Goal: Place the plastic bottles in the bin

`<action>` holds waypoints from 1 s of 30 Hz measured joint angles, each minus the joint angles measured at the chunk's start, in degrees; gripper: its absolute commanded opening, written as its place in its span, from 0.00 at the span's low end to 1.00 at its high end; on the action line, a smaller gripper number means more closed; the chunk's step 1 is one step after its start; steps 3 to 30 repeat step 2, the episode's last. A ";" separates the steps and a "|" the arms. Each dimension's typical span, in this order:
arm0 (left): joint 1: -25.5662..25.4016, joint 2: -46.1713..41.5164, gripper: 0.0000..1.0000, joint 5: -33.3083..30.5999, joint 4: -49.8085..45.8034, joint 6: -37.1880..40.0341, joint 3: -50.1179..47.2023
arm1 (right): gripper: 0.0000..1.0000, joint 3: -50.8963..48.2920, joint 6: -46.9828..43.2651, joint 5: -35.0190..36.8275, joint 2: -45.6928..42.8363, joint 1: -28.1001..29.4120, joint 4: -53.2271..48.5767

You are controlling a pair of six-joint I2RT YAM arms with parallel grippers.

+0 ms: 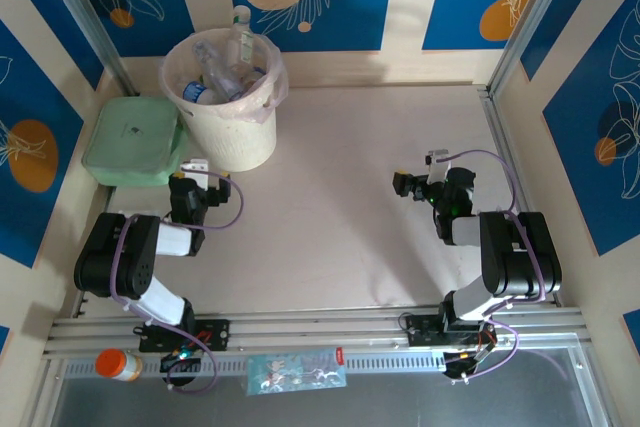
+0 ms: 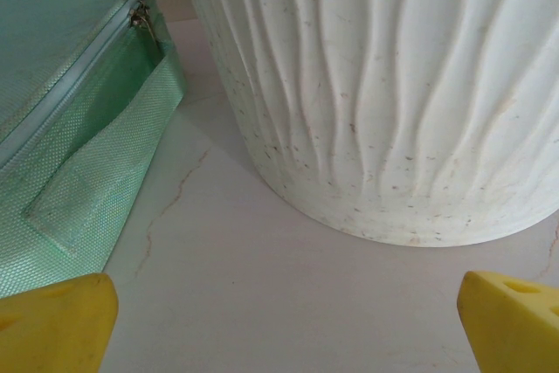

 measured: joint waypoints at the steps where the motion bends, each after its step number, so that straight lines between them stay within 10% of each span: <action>1: 0.00 0.00 0.99 0.00 0.00 0.00 0.00 | 0.99 0.00 0.00 0.00 0.00 0.00 0.00; 30: 0.00 0.00 0.99 0.00 0.02 0.00 0.00 | 0.99 0.00 0.00 0.02 0.00 0.00 0.00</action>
